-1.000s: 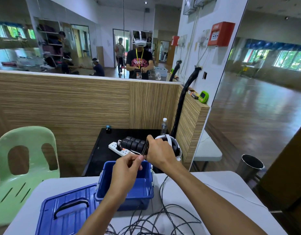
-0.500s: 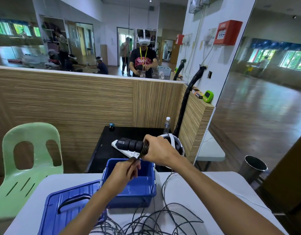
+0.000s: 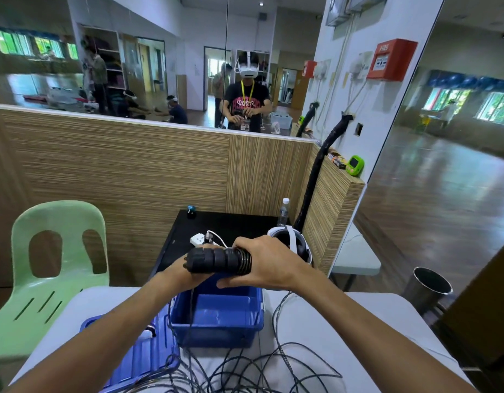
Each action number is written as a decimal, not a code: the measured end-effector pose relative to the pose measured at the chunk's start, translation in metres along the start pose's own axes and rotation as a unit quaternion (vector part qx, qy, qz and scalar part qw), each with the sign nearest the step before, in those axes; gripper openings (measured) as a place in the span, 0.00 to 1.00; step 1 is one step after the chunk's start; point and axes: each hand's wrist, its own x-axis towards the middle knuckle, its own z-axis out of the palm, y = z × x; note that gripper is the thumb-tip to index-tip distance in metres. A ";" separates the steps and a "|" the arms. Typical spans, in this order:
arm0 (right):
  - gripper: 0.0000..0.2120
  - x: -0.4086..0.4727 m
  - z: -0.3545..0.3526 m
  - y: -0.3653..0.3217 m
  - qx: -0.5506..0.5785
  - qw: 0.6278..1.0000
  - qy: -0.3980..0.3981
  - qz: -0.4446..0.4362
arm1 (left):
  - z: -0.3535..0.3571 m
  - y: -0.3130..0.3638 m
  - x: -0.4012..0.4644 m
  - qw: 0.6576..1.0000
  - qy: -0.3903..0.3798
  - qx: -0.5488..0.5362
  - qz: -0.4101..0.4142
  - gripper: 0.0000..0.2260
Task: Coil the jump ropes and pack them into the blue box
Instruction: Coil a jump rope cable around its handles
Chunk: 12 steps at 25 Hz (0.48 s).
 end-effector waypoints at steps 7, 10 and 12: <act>0.24 -0.011 0.018 -0.009 -0.123 0.991 -0.006 -0.044 | -0.036 0.007 0.023 0.930 -0.051 0.309 0.192 0.15; 0.28 -0.009 0.025 -0.004 -0.164 0.986 -0.026 -0.001 | -0.044 0.025 0.027 0.867 -0.052 0.464 0.173 0.04; 0.27 -0.007 0.029 0.000 -0.179 0.983 -0.035 0.035 | -0.044 0.044 0.026 0.842 -0.057 0.511 0.164 0.04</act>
